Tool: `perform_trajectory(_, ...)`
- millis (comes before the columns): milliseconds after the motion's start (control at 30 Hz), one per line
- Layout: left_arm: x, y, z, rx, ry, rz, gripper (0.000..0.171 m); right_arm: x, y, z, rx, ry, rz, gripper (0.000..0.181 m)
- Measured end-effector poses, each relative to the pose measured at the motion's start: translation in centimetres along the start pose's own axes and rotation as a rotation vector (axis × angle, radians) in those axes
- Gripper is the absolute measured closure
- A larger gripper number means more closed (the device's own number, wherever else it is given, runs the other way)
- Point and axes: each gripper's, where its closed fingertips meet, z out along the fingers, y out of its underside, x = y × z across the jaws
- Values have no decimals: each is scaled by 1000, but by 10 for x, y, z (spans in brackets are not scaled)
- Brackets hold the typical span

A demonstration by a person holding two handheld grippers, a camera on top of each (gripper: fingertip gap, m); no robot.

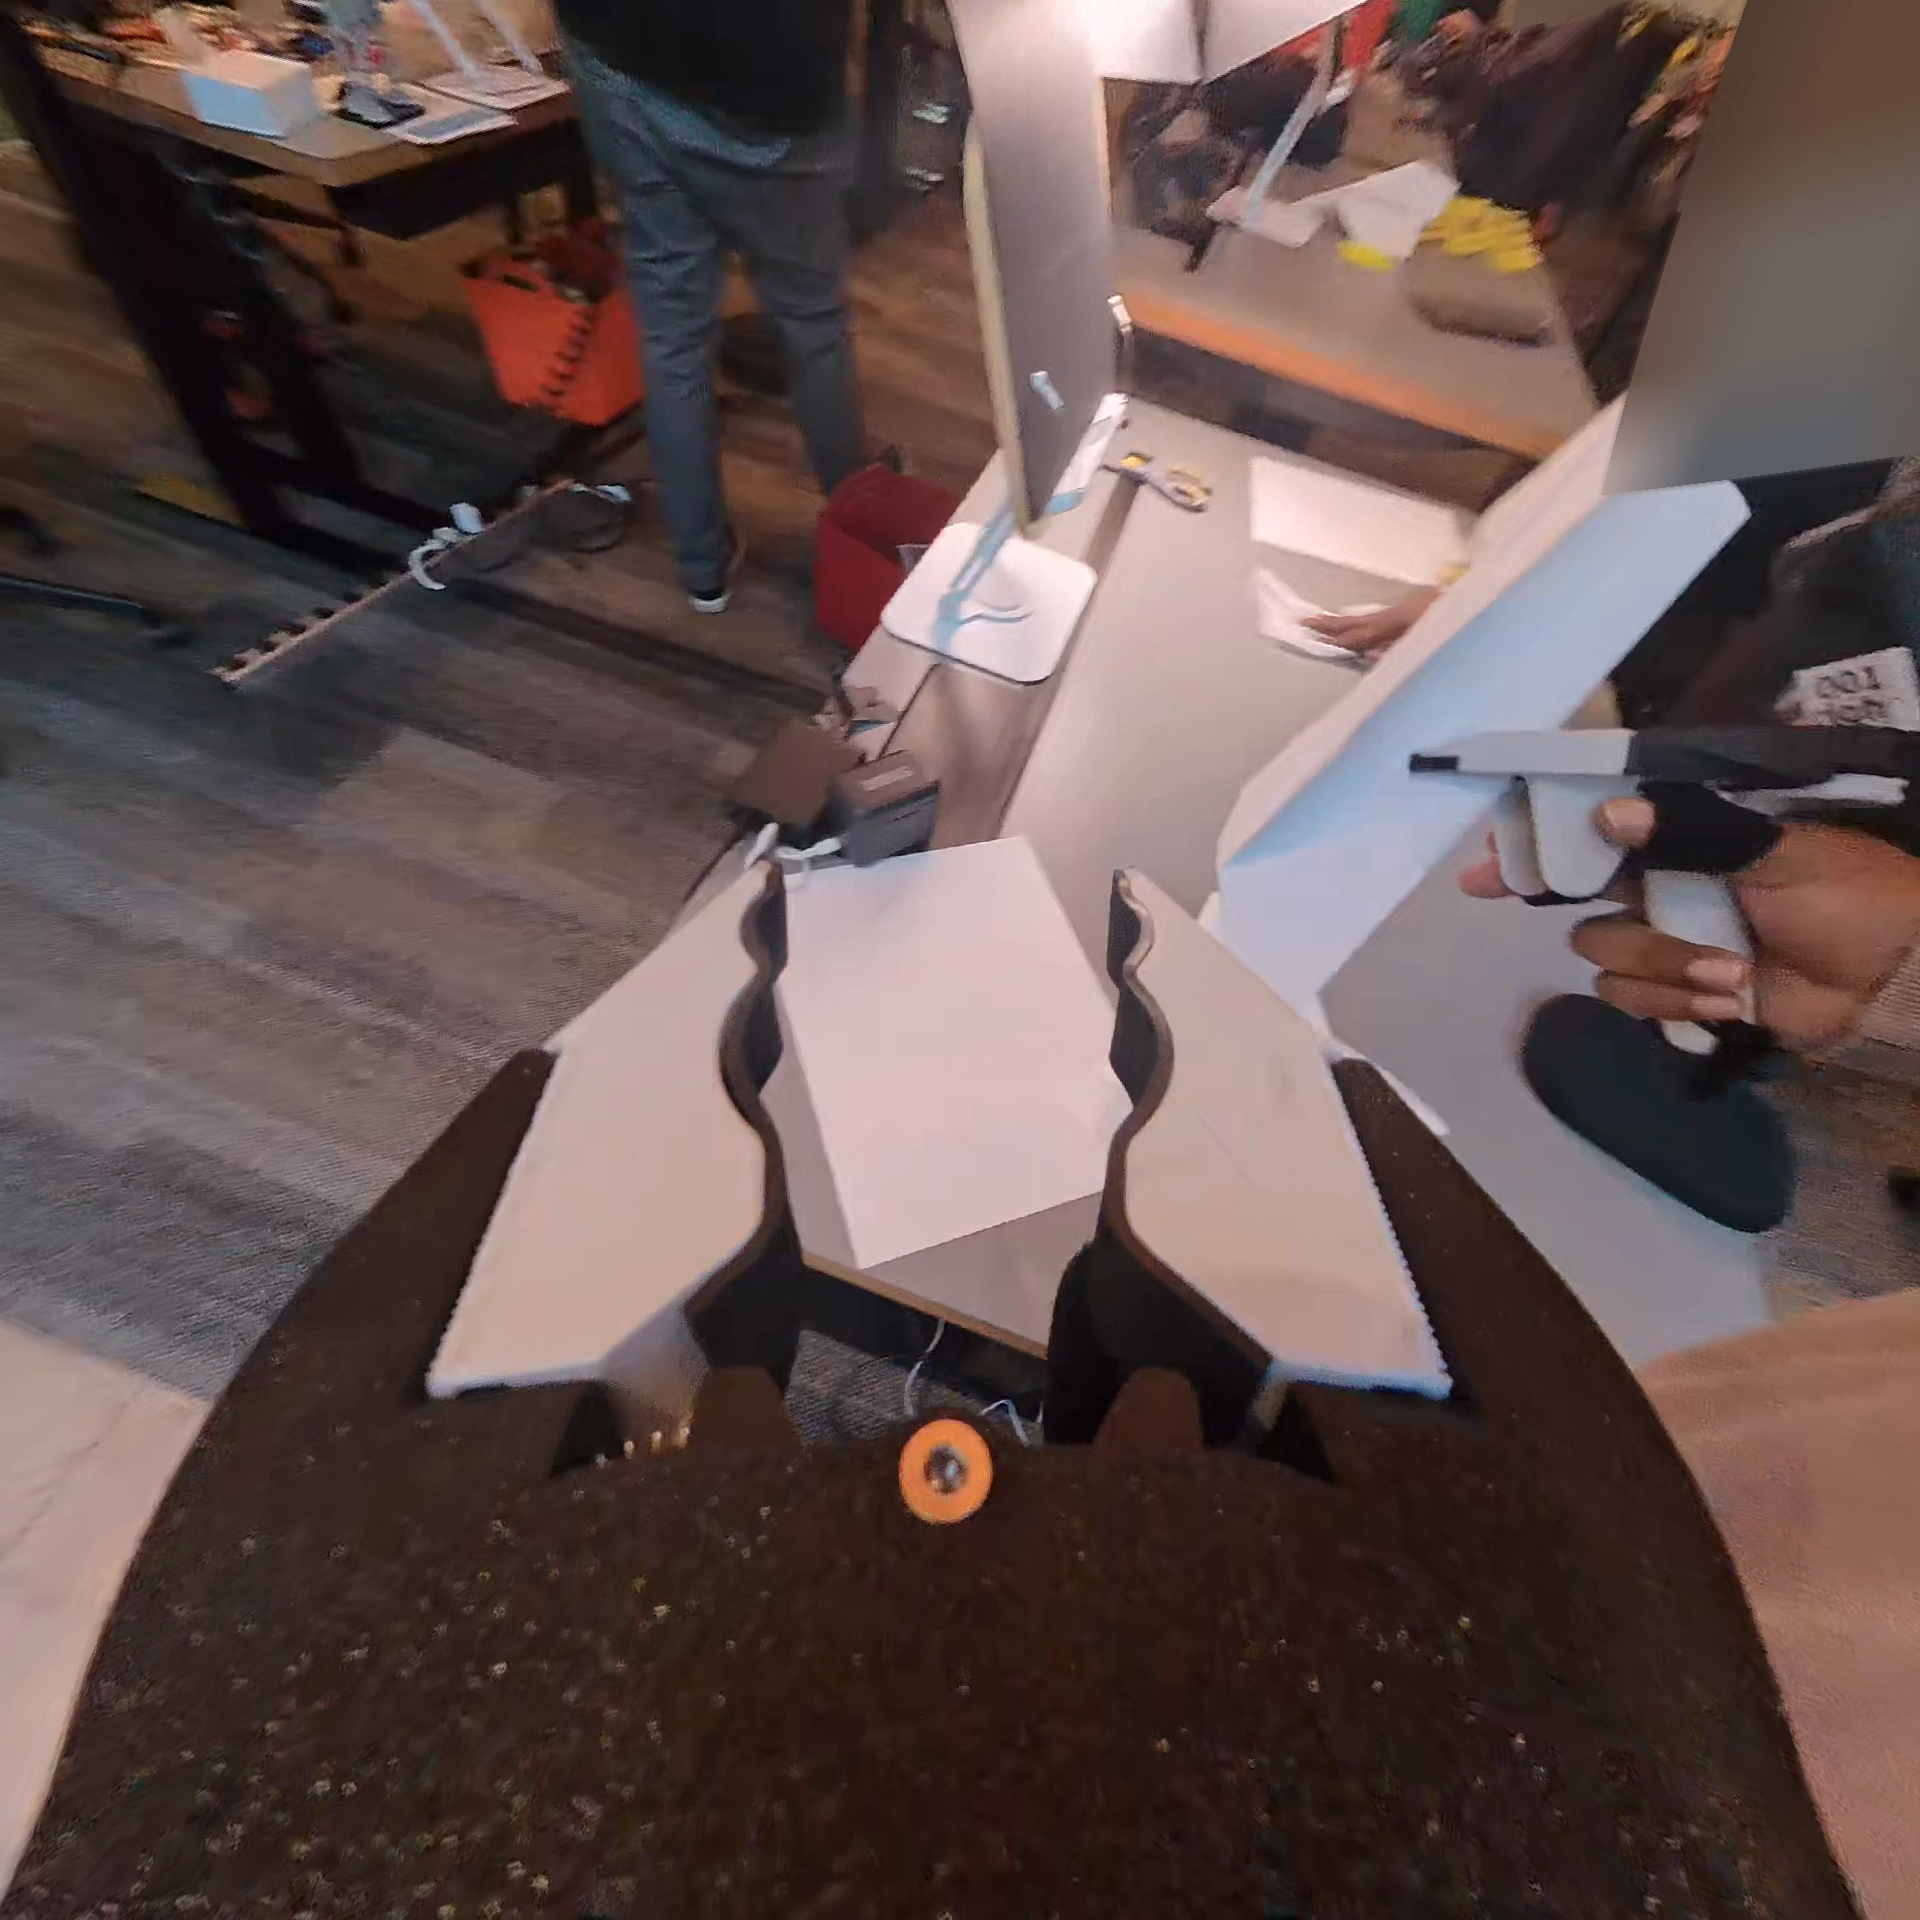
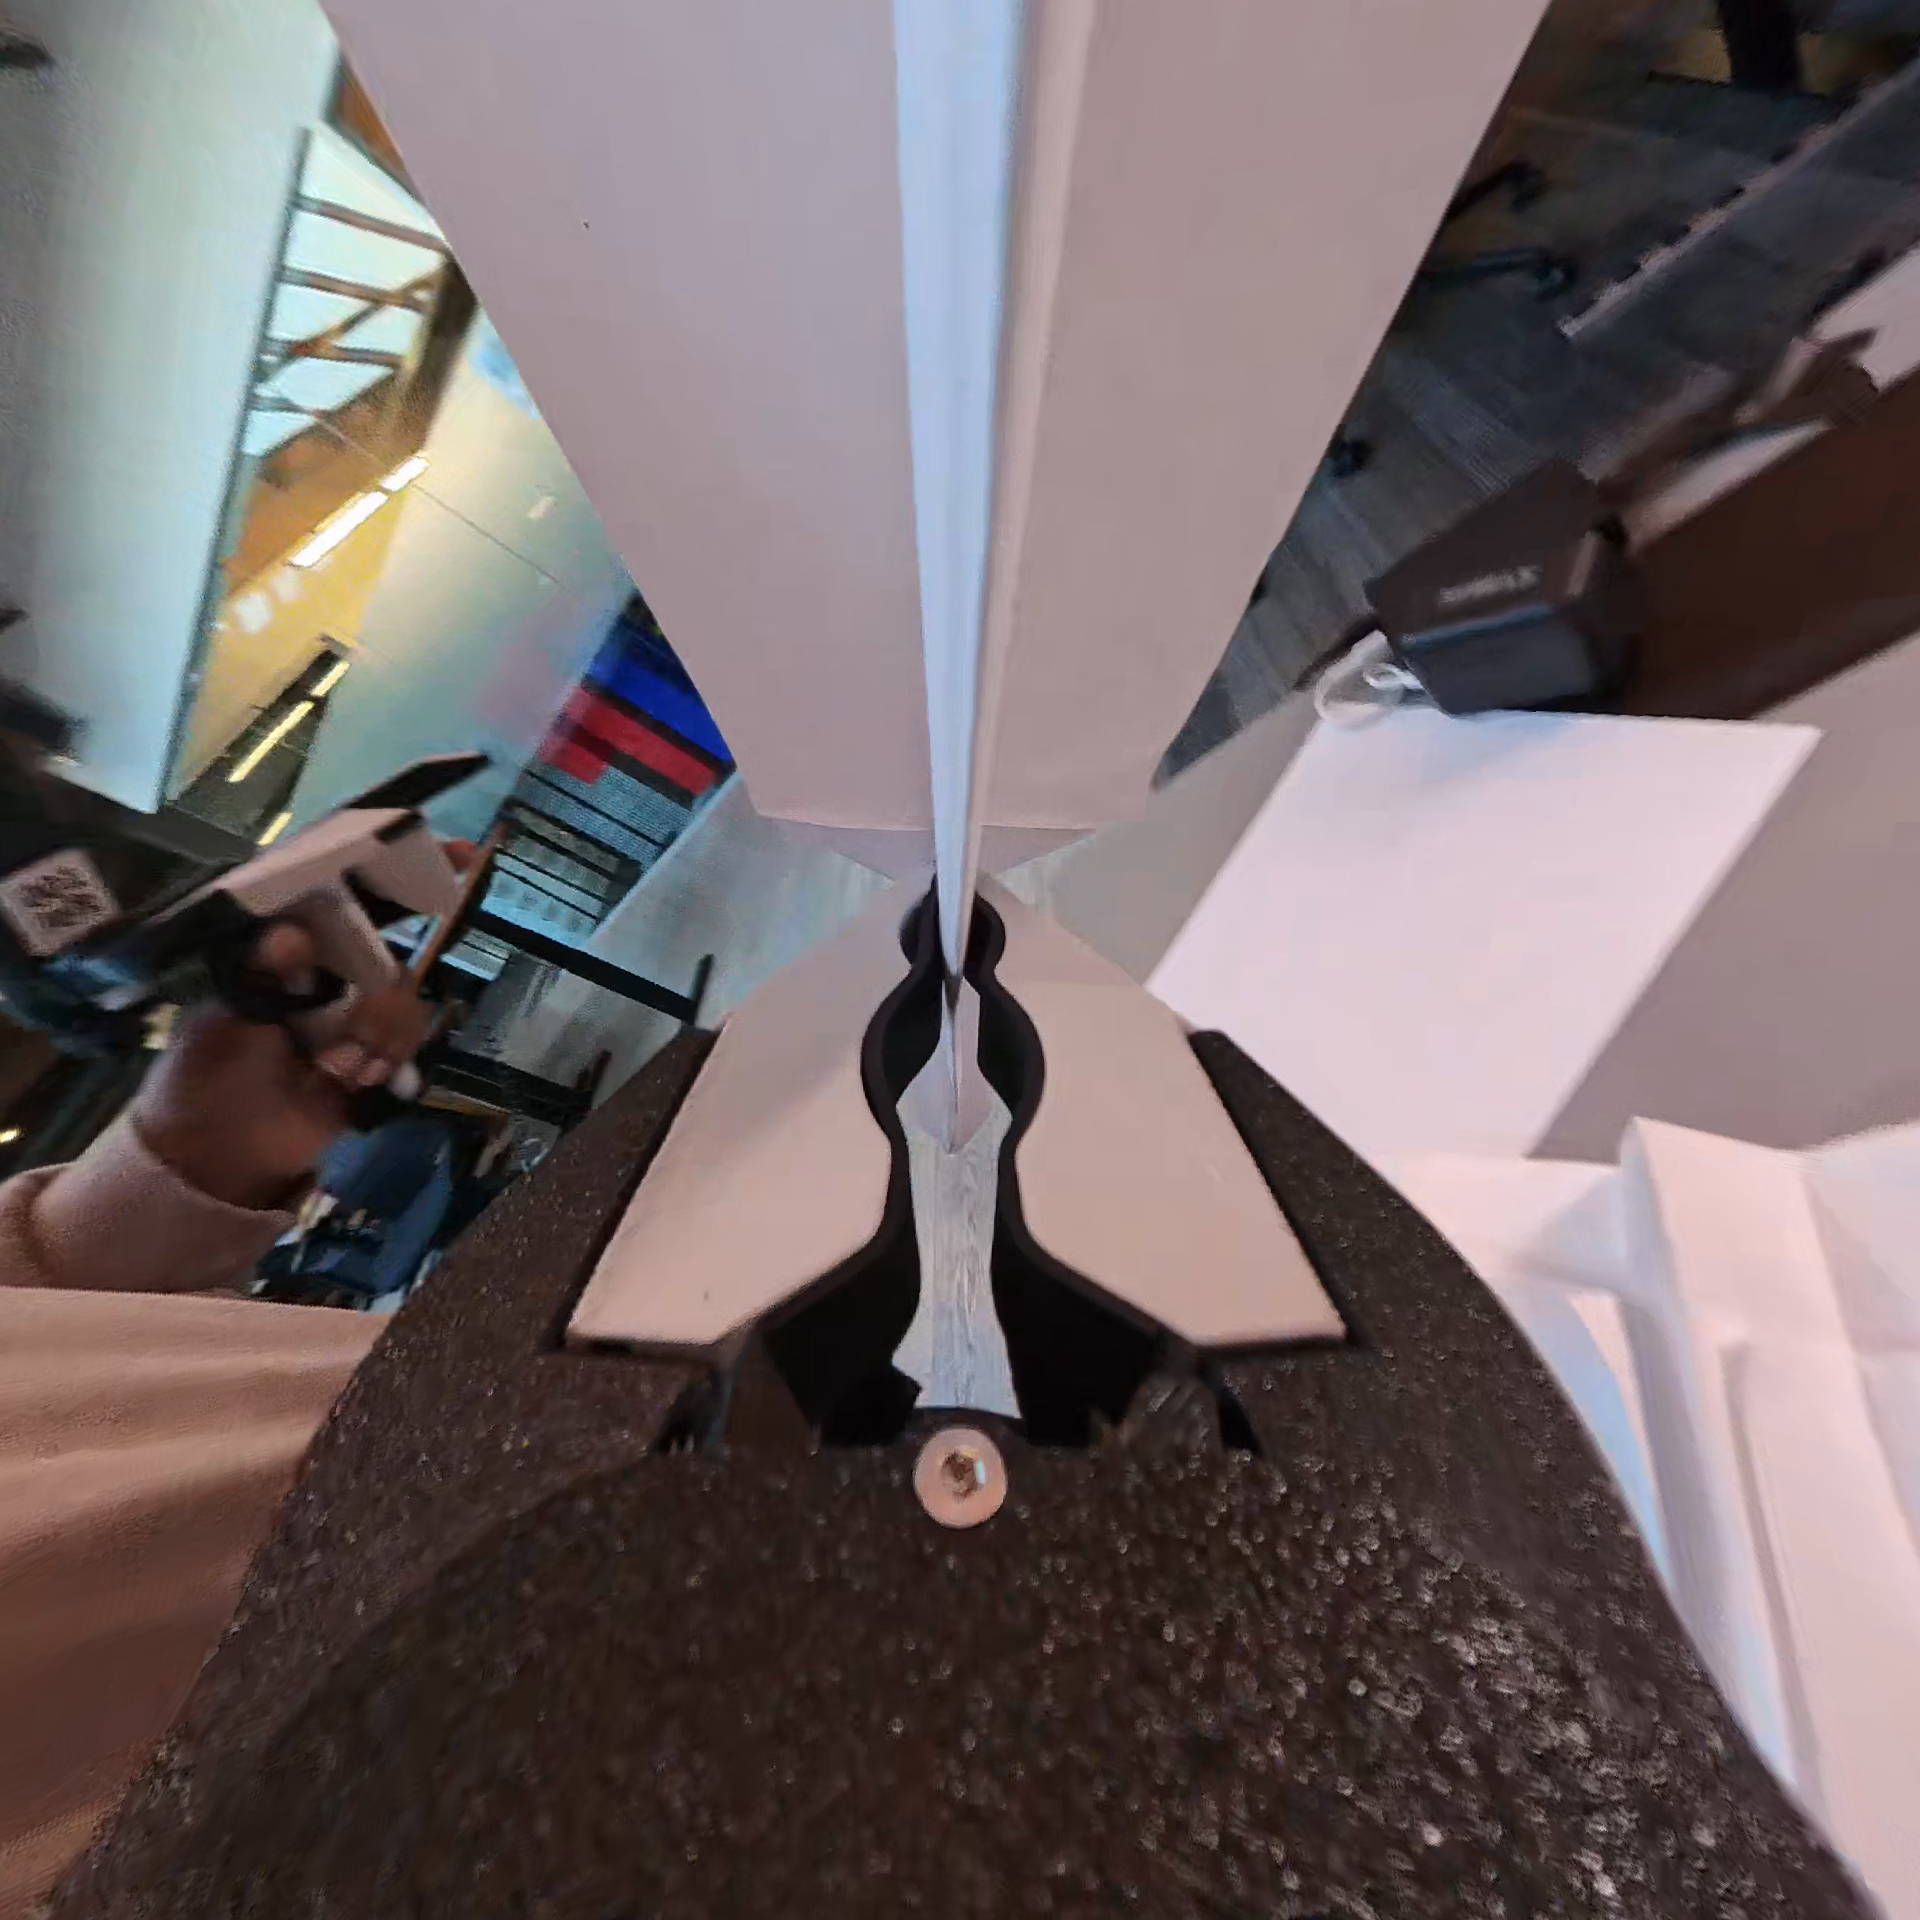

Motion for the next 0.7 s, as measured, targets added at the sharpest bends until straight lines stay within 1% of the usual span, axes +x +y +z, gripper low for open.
perform_trajectory(67, -13, 3, 2, -36, -97, 21, 110, 28, 15, 7, -37, 67, 10, 181)
perform_trajectory(200, -26, 8, 5, -90, -175, 19, 110, 90, 30, 24, -108, 240, -20, 181)
perform_trajectory(267, -30, 11, 5, -110, -193, 11, 110, 119, 31, 31, -121, 309, -18, 181)
perform_trajectory(367, -36, 16, 3, -131, -217, 2, 110, 157, 22, 30, -80, 410, 31, 180)
perform_trajectory(433, -39, 20, -1, -141, -229, -5, 110, 176, 13, 23, -34, 466, 70, 173)
perform_trajectory(500, -42, 24, -4, -151, -244, -11, 110, 192, 7, 12, -16, 524, 88, 154)
perform_trajectory(600, -45, 30, -8, -157, -261, -28, 110, 204, -1, -11, 5, 601, 65, 133)
perform_trajectory(700, -48, 32, -10, -155, -270, -39, 110, 193, -9, -28, 11, 607, -18, 128)
